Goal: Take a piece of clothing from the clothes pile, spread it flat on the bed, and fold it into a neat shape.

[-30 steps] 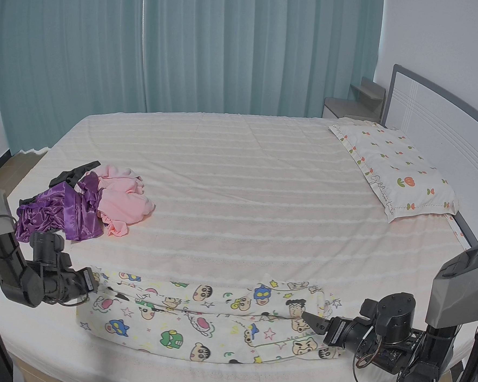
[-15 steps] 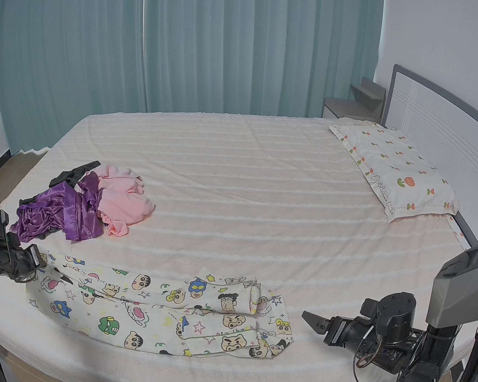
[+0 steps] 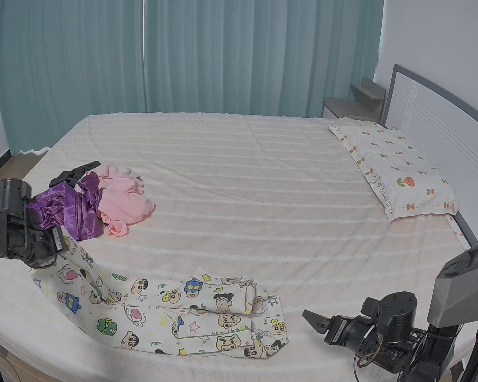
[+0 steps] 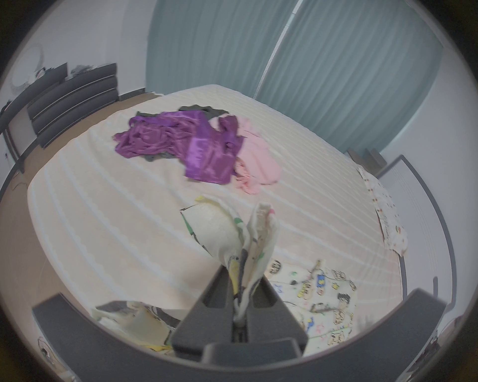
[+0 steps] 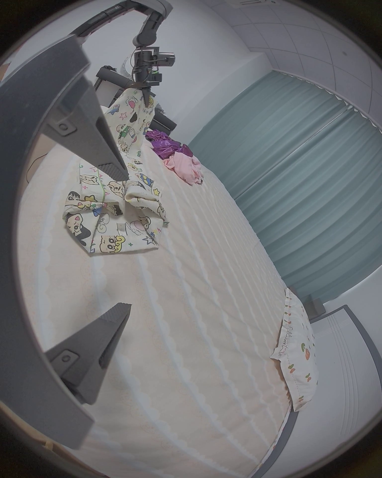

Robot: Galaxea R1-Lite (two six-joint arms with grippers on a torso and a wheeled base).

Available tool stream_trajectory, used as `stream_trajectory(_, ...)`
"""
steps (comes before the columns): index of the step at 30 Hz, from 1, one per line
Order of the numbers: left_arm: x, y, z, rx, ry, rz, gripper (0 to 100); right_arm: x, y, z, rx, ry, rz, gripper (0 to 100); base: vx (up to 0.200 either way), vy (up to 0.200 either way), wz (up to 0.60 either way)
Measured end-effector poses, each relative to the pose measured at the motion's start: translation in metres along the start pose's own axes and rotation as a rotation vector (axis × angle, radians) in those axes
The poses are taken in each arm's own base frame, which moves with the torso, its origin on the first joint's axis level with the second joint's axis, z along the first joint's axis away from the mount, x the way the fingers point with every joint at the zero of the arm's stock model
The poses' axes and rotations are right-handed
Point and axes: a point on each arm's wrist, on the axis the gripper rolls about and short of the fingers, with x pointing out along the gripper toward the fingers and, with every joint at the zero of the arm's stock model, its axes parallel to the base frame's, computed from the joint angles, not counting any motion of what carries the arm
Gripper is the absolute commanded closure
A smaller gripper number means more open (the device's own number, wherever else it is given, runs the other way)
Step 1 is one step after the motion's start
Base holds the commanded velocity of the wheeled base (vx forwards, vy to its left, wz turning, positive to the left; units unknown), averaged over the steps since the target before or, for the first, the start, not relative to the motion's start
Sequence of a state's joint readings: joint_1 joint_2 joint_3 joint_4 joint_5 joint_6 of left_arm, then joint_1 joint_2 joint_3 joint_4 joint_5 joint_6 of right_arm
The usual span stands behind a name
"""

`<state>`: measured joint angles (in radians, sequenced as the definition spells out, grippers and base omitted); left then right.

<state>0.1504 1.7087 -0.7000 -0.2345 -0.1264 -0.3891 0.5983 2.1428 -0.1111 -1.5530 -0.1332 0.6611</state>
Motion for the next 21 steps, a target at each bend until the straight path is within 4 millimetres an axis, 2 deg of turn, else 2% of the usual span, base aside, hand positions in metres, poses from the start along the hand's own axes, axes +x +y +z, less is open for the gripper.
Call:
stream_trajectory(2, -0.002, -0.02, -0.007, 0.021, 0.002, -0.014, 100, 0.0, 0.0, 0.0, 0.0, -0.001, 0.001, 0, 0.0, 0.0, 0.0)
stream_trajectory(6, -0.006, -0.071, -0.03, 0.079, 0.015, -0.077, 100, 0.0, 0.0, 0.0, 0.0, -0.002, 0.001, 0, 0.0, 0.0, 0.0)
stream_trajectory(10, -0.007, -0.11, -0.048, 0.114, 0.018, -0.118, 100, 0.0, 0.0, 0.001, 0.0, -0.003, 0.001, 0, 0.0, 0.0, 0.0)
stream_trajectory(17, 0.009, -0.187, -0.087, 0.146, 0.037, -0.188, 100, 0.0, 0.001, 0.001, -0.001, -0.004, 0.002, 0, 0.0, 0.0, 0.0)
stream_trajectory(21, 0.019, -0.219, -0.107, 0.163, 0.052, -0.223, 100, 0.0, 0.001, 0.001, -0.001, -0.003, 0.003, 0, 0.0, 0.0, 0.0)
